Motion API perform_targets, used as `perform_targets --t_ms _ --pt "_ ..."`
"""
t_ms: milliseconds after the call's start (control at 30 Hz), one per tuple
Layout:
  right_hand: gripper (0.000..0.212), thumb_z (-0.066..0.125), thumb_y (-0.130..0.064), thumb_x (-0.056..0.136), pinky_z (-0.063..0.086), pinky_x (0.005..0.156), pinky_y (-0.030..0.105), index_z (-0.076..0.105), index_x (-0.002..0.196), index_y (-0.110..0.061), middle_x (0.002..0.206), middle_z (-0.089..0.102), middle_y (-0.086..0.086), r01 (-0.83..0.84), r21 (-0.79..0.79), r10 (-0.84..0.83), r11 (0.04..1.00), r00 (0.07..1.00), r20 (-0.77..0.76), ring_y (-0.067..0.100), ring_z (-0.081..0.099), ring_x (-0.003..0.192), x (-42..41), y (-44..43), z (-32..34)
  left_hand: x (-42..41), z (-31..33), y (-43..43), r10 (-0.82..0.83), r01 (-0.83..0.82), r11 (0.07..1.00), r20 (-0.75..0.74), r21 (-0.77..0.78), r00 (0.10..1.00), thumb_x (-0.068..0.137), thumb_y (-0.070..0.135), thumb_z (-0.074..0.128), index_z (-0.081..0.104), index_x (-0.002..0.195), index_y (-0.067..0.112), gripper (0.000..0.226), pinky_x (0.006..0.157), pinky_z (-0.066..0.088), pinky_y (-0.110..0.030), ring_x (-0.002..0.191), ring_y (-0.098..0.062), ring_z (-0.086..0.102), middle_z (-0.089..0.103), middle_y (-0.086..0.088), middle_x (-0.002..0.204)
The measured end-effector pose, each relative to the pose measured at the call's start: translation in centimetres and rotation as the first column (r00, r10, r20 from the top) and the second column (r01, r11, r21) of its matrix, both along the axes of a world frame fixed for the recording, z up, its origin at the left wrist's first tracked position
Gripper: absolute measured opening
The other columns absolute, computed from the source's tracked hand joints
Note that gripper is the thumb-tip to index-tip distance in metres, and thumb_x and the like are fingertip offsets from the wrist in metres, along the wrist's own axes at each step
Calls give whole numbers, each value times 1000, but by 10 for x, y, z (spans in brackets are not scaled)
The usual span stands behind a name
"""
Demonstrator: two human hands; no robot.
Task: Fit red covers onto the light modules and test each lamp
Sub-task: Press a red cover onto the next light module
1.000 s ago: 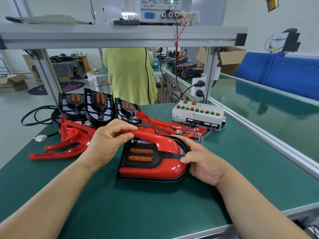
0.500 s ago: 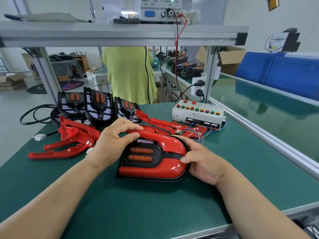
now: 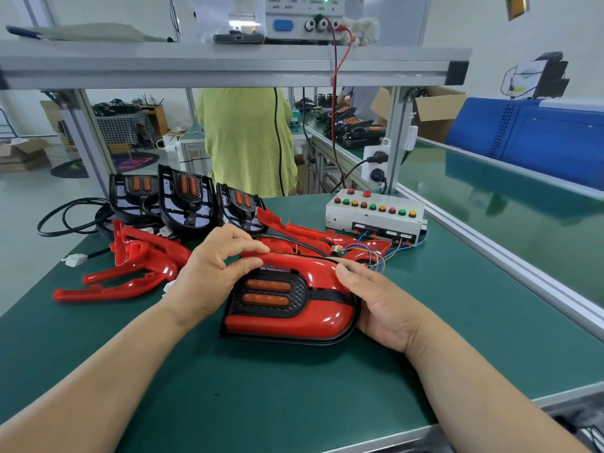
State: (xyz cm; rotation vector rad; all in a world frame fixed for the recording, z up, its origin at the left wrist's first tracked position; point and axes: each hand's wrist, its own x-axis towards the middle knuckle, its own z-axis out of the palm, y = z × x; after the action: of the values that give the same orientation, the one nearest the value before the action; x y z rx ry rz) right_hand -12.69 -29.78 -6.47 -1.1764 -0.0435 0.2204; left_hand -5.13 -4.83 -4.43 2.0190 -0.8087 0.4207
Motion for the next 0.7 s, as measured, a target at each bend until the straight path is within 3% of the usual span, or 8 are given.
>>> perform_targets --t_ms 100,333,500,600,700 --pt "39 65 -30 86 52 100 49 67 122 -15 128 66 18 55 -15 -56 998 998 -24 28 66 107 0 2 0 2 -2 -1 -13 13 1000 -11 5 1000 86 7 73 71 96 42 36 95 39 -14 102 -16 55 57 11 98" --pt "43 60 -28 91 51 102 51 62 130 -9 130 64 20 58 -15 -58 998 998 -21 32 63 114 0 3 2 5 -1 -1 -26 27 999 -40 21 999 86 9 74 73 94 39 31 94 41 -14 102 -13 57 59 9 98" --pt "44 40 -39 104 58 91 42 64 129 -12 126 68 14 48 36 -45 998 996 -74 27 68 112 3 0 2 5 6 3 -45 47 998 -43 51 998 87 10 72 73 95 40 32 92 42 -16 101 -15 58 59 10 97" --pt "38 55 -35 91 60 83 40 71 120 -15 124 70 12 55 55 -50 997 995 -81 25 70 105 4 0 2 5 12 3 -64 66 997 -58 47 996 86 7 72 74 96 36 30 88 44 -14 96 -12 59 59 10 96" --pt "42 59 -34 82 60 85 42 73 117 -16 125 69 13 41 57 -38 998 998 -53 26 70 104 4 -1 0 4 18 2 -75 77 996 -57 40 996 86 3 71 74 96 29 28 85 44 -13 92 -9 59 58 9 93"
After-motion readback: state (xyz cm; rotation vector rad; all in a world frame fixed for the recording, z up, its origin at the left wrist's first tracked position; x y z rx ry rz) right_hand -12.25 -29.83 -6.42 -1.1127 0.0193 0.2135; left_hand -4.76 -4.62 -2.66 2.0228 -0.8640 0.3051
